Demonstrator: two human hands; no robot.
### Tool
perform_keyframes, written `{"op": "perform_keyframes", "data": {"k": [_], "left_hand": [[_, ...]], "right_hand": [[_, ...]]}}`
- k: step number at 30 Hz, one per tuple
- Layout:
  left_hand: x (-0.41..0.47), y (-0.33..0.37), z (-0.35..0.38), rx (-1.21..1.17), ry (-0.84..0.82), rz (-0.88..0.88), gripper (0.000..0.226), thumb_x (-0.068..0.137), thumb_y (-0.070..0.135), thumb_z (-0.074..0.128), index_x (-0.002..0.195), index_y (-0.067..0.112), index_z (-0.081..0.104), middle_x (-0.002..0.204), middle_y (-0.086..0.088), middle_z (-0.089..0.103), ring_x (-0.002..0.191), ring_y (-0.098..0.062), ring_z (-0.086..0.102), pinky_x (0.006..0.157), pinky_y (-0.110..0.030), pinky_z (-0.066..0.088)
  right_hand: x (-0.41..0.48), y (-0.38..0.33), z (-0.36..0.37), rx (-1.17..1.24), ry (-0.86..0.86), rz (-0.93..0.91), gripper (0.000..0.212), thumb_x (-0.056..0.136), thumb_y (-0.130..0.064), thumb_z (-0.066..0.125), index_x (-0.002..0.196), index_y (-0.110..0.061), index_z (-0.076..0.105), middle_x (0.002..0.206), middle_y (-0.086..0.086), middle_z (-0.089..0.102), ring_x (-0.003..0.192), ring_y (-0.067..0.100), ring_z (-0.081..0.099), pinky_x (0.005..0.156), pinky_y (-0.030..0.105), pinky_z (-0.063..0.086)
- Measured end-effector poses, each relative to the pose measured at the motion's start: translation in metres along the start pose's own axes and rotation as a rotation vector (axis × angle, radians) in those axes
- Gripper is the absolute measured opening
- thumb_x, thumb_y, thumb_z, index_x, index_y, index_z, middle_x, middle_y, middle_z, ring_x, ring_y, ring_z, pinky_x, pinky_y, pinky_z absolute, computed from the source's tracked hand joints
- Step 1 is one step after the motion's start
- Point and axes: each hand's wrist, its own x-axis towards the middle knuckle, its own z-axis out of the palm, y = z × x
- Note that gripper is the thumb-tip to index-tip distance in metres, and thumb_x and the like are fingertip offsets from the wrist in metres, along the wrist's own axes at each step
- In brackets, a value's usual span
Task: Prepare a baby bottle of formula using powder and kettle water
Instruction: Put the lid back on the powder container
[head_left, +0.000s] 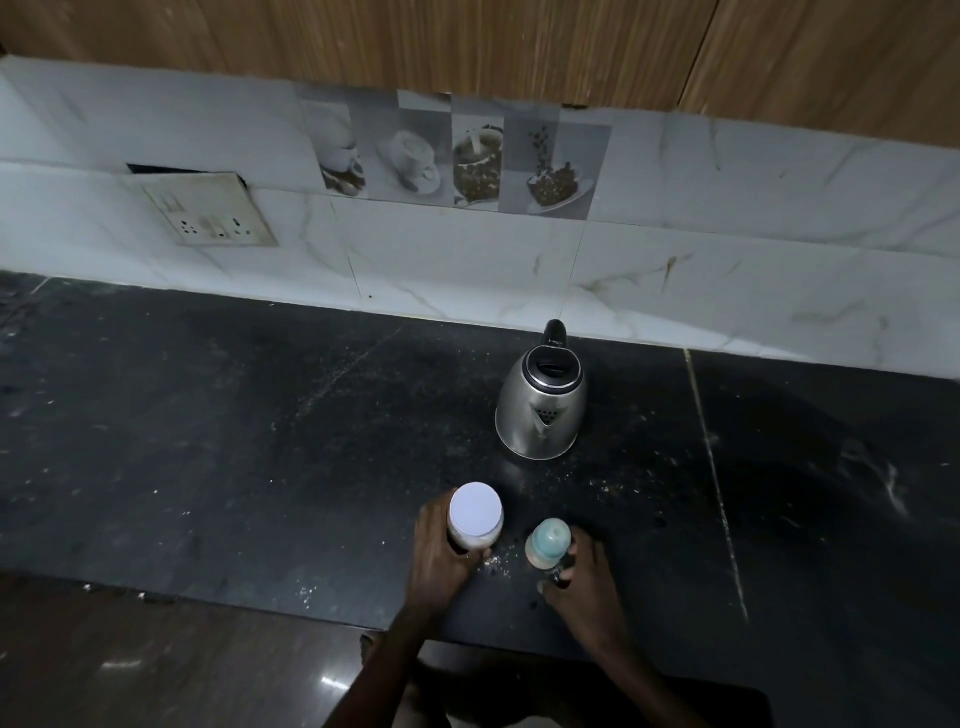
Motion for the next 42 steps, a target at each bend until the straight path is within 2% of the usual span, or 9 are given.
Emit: {"op": "perform_keyframes", "data": {"k": [4,9,13,17,19,24,29,35,42], "left_hand": [[0.013,0.014,0.003,-0.014,-0.039,-0.012,0.096,0.061,0.013,0.098,0.145,0.010,0.053,0.132,-0.010,0.047,0.127,-0.027,0.050,0.113,-0.042,0.043],[0.031,0.030,0.011,-0.009,-0.062,-0.006,0.099,0.059,0.007,0.099,0.146,0.006,0.052,0.130,-0.018,0.043,0.124,-0.033,0.049,0.113,-0.047,0.044],[0.043,0.040,0.017,0.000,-0.084,0.005,0.099,0.061,0.006,0.098,0.148,0.006,0.050,0.133,-0.020,0.041,0.126,-0.034,0.049,0.114,-0.045,0.044],[0.053,0.051,0.022,0.016,-0.102,0.013,0.099,0.063,0.003,0.095,0.150,0.011,0.048,0.135,-0.019,0.041,0.128,-0.031,0.048,0.115,-0.036,0.043],[0.056,0.056,0.025,0.012,-0.104,0.019,0.097,0.066,0.002,0.092,0.151,0.011,0.047,0.137,-0.019,0.042,0.129,-0.030,0.047,0.114,-0.038,0.044],[0.062,0.058,0.029,0.072,-0.081,0.040,0.083,0.074,0.003,0.086,0.147,0.001,0.047,0.141,-0.019,0.054,0.129,-0.036,0.046,0.111,-0.038,0.041],[0.061,0.055,0.031,0.086,-0.049,0.043,0.080,0.074,0.003,0.088,0.144,-0.004,0.049,0.139,-0.022,0.055,0.126,-0.037,0.050,0.107,-0.036,0.041],[0.054,0.056,0.034,0.000,-0.015,0.017,0.084,0.071,-0.003,0.088,0.145,-0.004,0.048,0.137,-0.024,0.052,0.127,-0.035,0.050,0.109,-0.047,0.048],[0.049,0.056,0.036,0.035,0.000,0.028,0.079,0.076,-0.001,0.085,0.144,-0.008,0.046,0.138,-0.027,0.052,0.131,-0.040,0.049,0.114,-0.046,0.042]], "right_hand": [[0.004,-0.002,0.013,0.072,0.068,-0.003,0.087,0.070,-0.016,0.095,0.145,-0.019,0.051,0.137,0.005,0.048,0.114,0.029,0.068,0.100,0.046,0.056],[0.012,-0.003,0.017,0.028,0.185,-0.034,0.067,0.078,-0.023,0.091,0.136,-0.012,0.061,0.129,0.008,0.058,0.116,0.034,0.066,0.094,0.044,0.056],[0.023,-0.008,0.011,0.030,0.220,-0.053,0.062,0.079,-0.022,0.090,0.135,-0.012,0.064,0.128,0.008,0.061,0.117,0.032,0.065,0.095,0.044,0.055],[0.040,-0.021,0.003,0.038,0.247,-0.051,0.059,0.082,-0.015,0.087,0.136,-0.007,0.064,0.129,0.013,0.062,0.120,0.035,0.063,0.097,0.042,0.053],[0.050,-0.030,-0.002,0.026,0.262,-0.044,0.059,0.084,-0.016,0.085,0.137,-0.006,0.064,0.131,0.015,0.062,0.123,0.036,0.062,0.098,0.041,0.051],[0.069,-0.045,-0.010,-0.003,0.229,-0.035,0.057,0.086,-0.018,0.083,0.137,-0.004,0.061,0.136,0.016,0.060,0.127,0.036,0.059,0.099,0.041,0.050],[0.078,-0.054,-0.011,-0.025,0.204,-0.014,0.054,0.085,-0.014,0.083,0.134,-0.004,0.061,0.136,0.014,0.060,0.128,0.035,0.058,0.101,0.041,0.049],[0.082,-0.058,-0.013,-0.053,0.192,-0.015,0.058,0.088,-0.017,0.081,0.140,-0.005,0.057,0.140,0.013,0.058,0.131,0.033,0.057,0.104,0.041,0.048],[0.081,-0.056,-0.015,-0.097,0.153,-0.005,0.059,0.093,-0.026,0.078,0.144,-0.010,0.054,0.144,0.008,0.054,0.134,0.030,0.055,0.101,0.041,0.049]]}}
